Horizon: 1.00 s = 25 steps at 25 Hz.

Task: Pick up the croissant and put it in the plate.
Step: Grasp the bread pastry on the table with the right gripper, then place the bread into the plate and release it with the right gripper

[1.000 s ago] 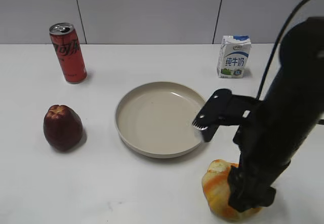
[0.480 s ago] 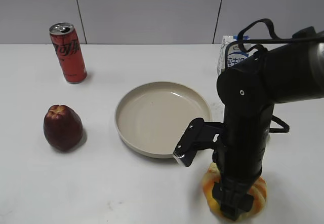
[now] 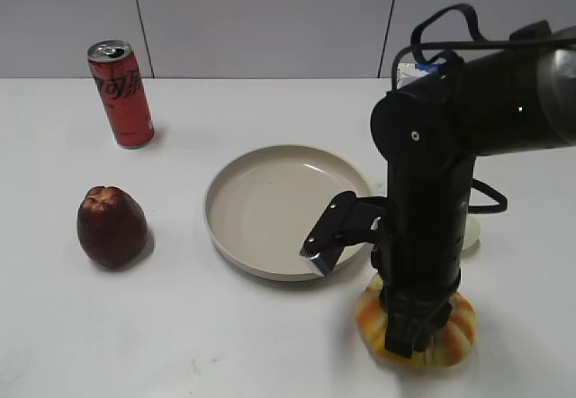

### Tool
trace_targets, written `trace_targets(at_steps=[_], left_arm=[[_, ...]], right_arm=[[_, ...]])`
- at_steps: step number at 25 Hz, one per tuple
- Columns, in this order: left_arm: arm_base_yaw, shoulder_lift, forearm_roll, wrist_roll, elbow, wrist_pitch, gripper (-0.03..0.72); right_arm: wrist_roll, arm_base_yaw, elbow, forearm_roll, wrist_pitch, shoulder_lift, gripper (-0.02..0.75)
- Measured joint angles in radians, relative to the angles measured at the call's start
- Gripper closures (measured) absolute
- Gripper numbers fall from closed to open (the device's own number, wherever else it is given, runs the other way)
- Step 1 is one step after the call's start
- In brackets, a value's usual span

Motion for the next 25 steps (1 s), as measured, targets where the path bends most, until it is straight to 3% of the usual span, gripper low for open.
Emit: trace_targets(at_steps=[6, 16, 25], left_arm=[[0.000, 0.000, 0.000, 0.000, 0.000, 0.000, 0.104], [0.000, 0.000, 0.000, 0.000, 0.000, 0.000, 0.104], [0.000, 0.000, 0.000, 0.000, 0.000, 0.000, 0.104]], right_arm=[[0.000, 0.000, -0.207, -0.050, 0.136, -0.030, 0.582], [-0.001, 0.000, -0.575, -0.020, 0.035, 0.110, 0.582], [-0.002, 0.000, -0.663, -0.016, 0.047, 0.334, 0.580]])
